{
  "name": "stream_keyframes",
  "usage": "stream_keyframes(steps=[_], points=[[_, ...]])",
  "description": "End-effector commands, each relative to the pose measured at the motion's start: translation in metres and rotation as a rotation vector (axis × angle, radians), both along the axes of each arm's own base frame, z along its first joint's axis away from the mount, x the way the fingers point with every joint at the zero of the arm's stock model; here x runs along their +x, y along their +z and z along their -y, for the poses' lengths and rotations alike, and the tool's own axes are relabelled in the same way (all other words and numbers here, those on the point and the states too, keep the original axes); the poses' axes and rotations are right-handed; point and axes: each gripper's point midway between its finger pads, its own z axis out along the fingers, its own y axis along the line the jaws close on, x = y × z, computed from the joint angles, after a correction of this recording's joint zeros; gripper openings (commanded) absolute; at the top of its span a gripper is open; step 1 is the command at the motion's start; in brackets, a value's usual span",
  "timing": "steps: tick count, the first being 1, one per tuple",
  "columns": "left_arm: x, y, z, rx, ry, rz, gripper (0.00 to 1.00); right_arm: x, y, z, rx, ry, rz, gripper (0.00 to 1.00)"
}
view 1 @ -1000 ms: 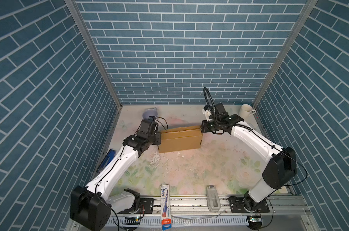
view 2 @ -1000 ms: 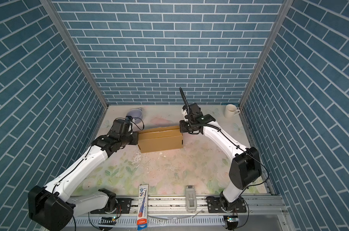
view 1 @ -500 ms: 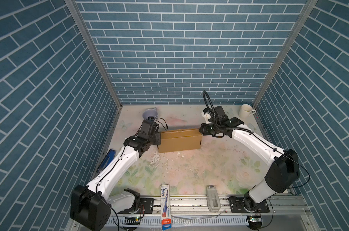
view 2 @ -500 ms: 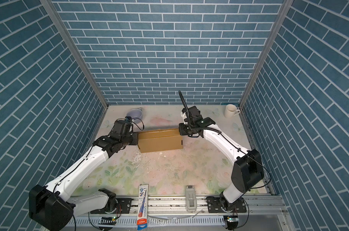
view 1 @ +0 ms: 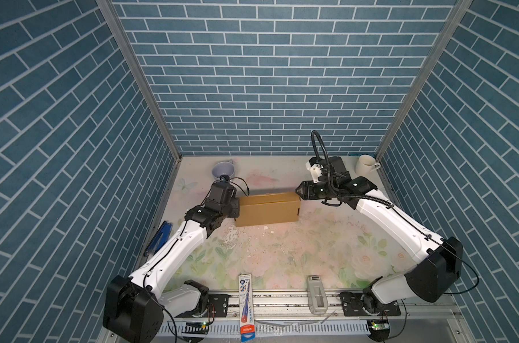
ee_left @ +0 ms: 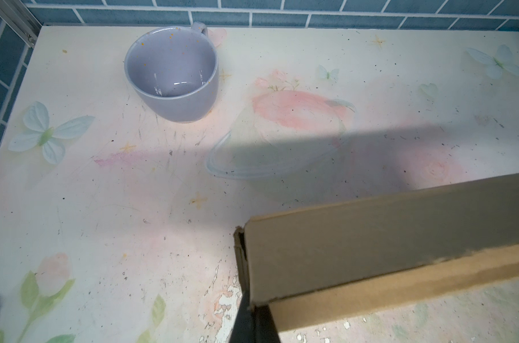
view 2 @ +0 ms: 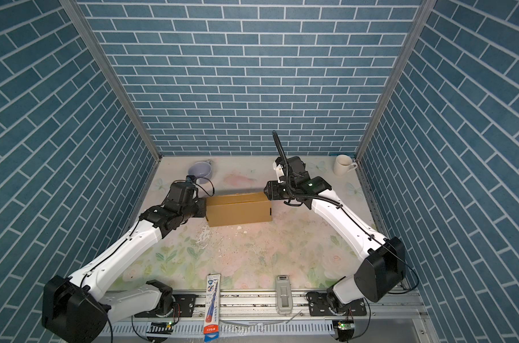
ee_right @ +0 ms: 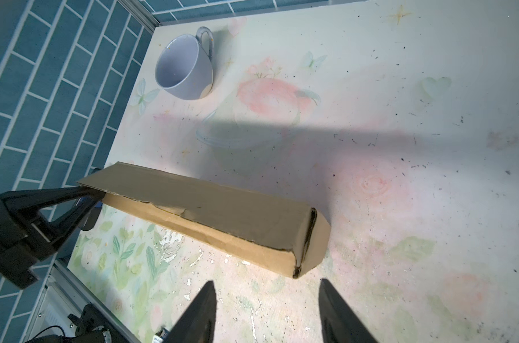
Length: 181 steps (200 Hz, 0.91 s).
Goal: Assemble paper box
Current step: Fold and tuck the lid into the gap.
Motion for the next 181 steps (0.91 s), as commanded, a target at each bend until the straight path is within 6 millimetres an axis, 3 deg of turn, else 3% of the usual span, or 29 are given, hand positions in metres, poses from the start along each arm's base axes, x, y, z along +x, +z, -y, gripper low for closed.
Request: stream_keyframes(steps=[1, 63, 108, 181], points=[[-0.017, -0.025, -0.007, 0.046, -0.008, -0.073, 0.0, 0.009, 0.004, 0.006, 0.074, -0.101, -0.067, 0.58], [-0.019, -0.034, -0.007, 0.018, -0.003, -0.037, 0.0, 0.03, -0.022, -0.017, 0.296, -0.141, -0.206, 0.64], [-0.018, -0.042, -0.006, 0.016, 0.011, -0.027, 0.0, 0.019, -0.043, -0.016, 0.316, -0.161, -0.274, 0.66], [-0.019, -0.051, 0.0, 0.037, 0.004, -0.017, 0.0, 0.011, -0.055, -0.011, 0.323, -0.172, -0.287, 0.68]])
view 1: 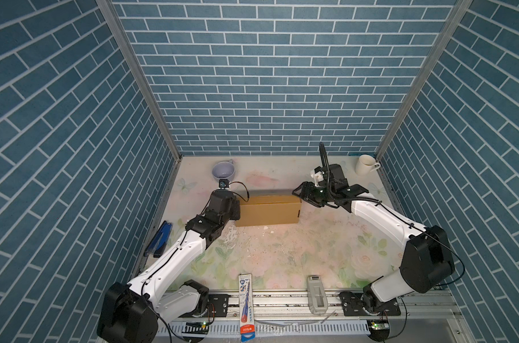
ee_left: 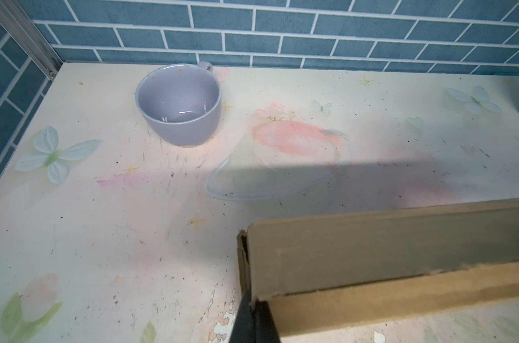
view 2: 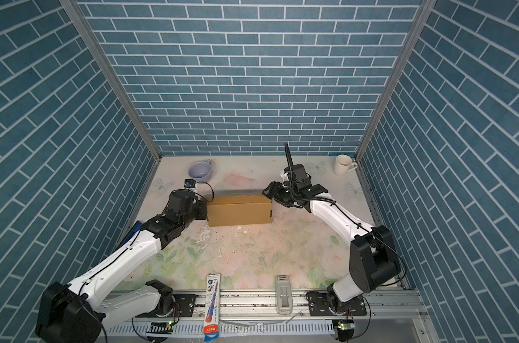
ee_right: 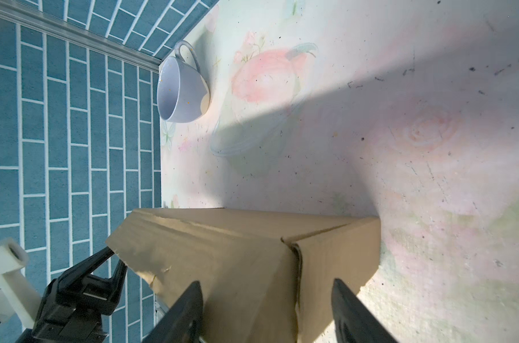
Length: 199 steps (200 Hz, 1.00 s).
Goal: Assemble paper box
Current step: Fold and tuck the lid into the gap.
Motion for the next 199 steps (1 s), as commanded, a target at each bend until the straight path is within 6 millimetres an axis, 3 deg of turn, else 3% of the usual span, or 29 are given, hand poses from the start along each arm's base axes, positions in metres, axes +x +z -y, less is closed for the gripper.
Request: stream_keyframes(steps=[1, 21, 36, 88, 164, 199], points=[[-0.022, -0.048, -0.004, 0.058, -0.012, -0.155, 0.0, -0.004, 0.002, -0.001, 0.035, -0.012, -0.008, 0.68], [-0.021, -0.045, -0.003, 0.052, -0.01, -0.143, 0.0, -0.004, -0.001, -0.002, 0.04, -0.013, -0.013, 0.67], [-0.027, -0.058, -0.006, 0.059, -0.008, -0.167, 0.0, -0.005, -0.006, -0.001, 0.048, -0.02, -0.015, 0.66], [-0.029, -0.066, -0.002, 0.033, -0.011, -0.173, 0.03, -0.01, -0.023, 0.002, 0.047, -0.024, -0.008, 0.55], [-0.035, -0.063, 0.009, -0.028, -0.067, -0.163, 0.31, -0.013, -0.046, 0.01, 0.029, -0.051, 0.011, 0.47], [-0.038, -0.058, 0.014, -0.049, -0.102, -0.158, 0.38, -0.01, -0.053, 0.01, 0.043, -0.076, 0.015, 0.44]])
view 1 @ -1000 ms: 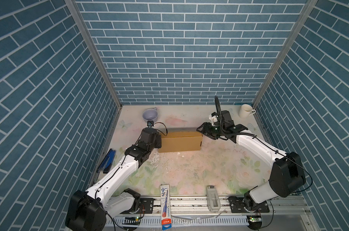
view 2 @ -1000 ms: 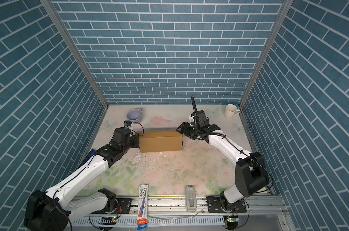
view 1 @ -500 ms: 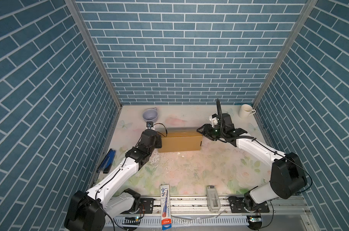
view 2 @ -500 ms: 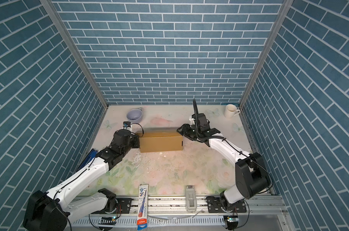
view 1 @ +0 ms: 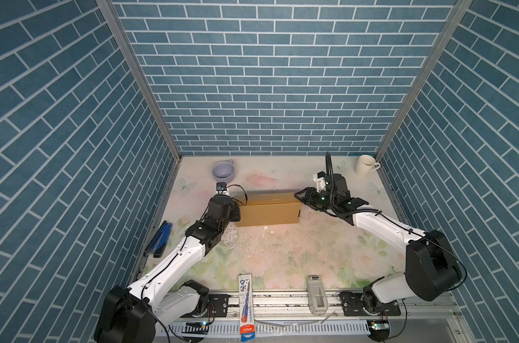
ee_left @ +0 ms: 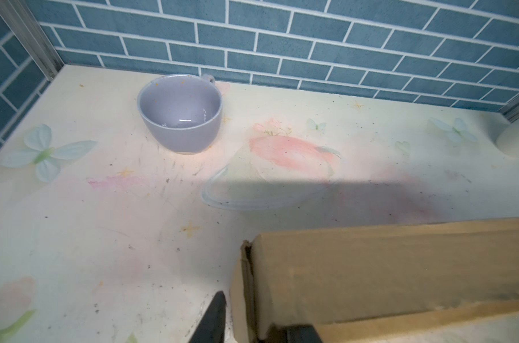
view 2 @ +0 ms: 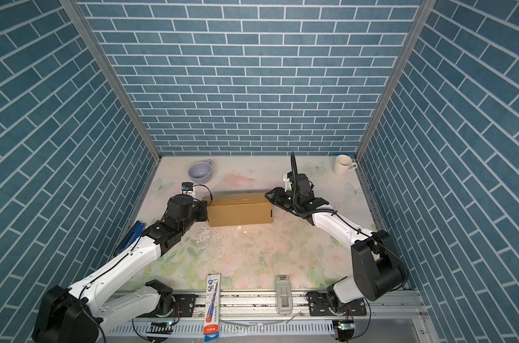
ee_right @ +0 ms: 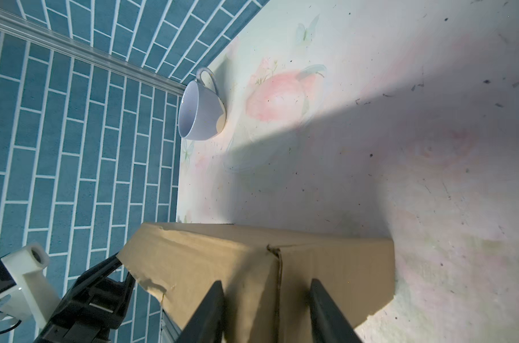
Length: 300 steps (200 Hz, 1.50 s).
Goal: Assemble paper box
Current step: Fold and tuck the lid into the gap.
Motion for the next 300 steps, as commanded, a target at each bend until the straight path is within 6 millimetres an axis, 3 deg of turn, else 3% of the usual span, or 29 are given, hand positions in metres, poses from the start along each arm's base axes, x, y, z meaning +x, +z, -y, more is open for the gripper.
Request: stream_keyframes(steps=[1, 97, 124, 208, 261, 300], points=[[-0.036, -0.053, 0.011, 0.034, -0.119, -0.211, 0.38, -0.01, -0.037, 0.009, -0.05, -0.035, -0.086, 0.44], [-0.042, -0.035, 0.017, -0.021, -0.157, -0.187, 0.49, 0.001, -0.026, 0.007, 0.001, -0.093, -0.078, 0.44], [-0.037, -0.042, 0.014, 0.01, -0.14, -0.196, 0.36, 0.001, -0.014, 0.004, 0.013, -0.07, -0.066, 0.52], [-0.02, -0.078, 0.013, 0.12, -0.144, -0.244, 0.22, -0.006, 0.021, 0.015, 0.009, -0.028, -0.038, 0.54], [-0.017, -0.076, 0.012, 0.128, -0.138, -0.23, 0.21, -0.015, 0.016, 0.033, 0.039, -0.034, -0.049, 0.53], [-0.019, -0.076, 0.011, 0.13, -0.137, -0.233, 0.21, -0.017, 0.01, 0.035, 0.055, -0.024, -0.057, 0.48]])
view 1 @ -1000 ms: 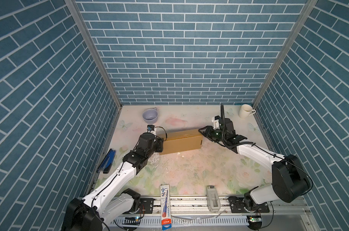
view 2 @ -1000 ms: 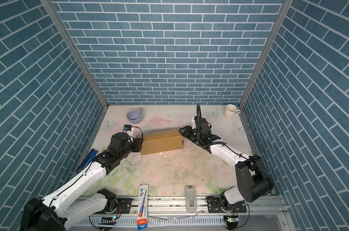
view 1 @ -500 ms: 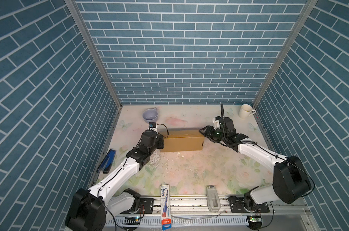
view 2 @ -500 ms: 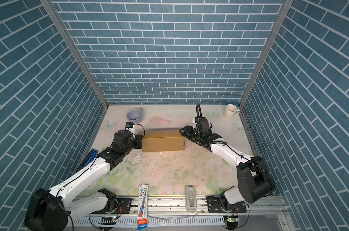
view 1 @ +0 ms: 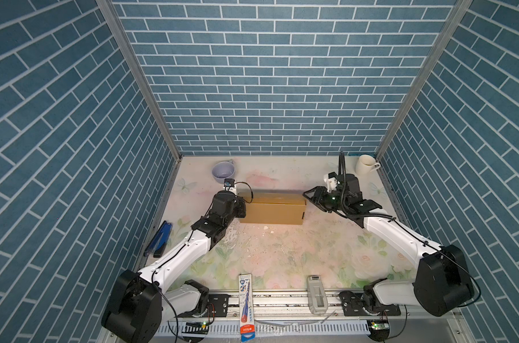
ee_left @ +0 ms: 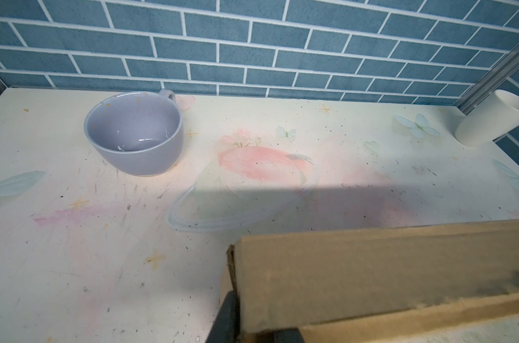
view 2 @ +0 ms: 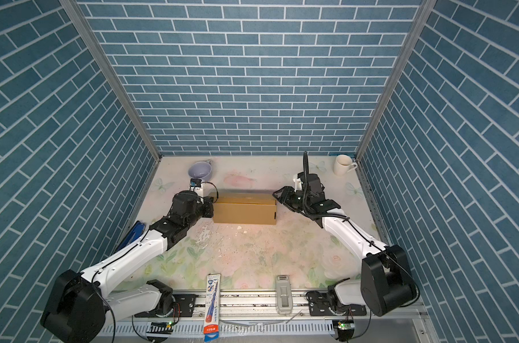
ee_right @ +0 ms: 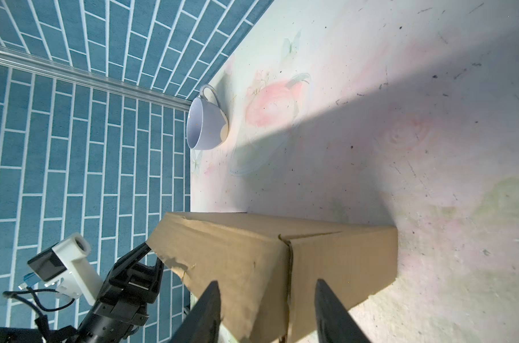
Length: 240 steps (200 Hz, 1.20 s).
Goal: Assemble paper box
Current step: Fold and tuck the lid into the gap.
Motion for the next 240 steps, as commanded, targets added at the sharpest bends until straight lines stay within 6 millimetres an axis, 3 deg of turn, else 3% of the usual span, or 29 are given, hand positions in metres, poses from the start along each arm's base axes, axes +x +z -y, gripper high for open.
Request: stream_keyframes(steps=[1, 70, 139, 186, 240], points=[[-0.04, -0.073, -0.013, 0.138, -0.039, -0.262, 0.21, -0.007, -0.008, 0.0, 0.004, 0.036, -0.001, 0.48], [-0.041, -0.078, -0.011, 0.133, -0.043, -0.274, 0.21, -0.005, -0.031, -0.003, 0.018, 0.04, -0.034, 0.41], [-0.042, -0.08, -0.006, 0.122, -0.07, -0.29, 0.46, -0.001, -0.044, -0.002, 0.009, 0.019, -0.046, 0.33], [-0.05, -0.078, -0.001, 0.124, -0.122, -0.314, 0.51, 0.008, -0.044, -0.004, 0.036, -0.011, -0.049, 0.31], [-0.056, -0.054, 0.009, 0.087, -0.189, -0.294, 0.6, 0.011, -0.043, 0.0, 0.029, -0.051, -0.063, 0.3]])
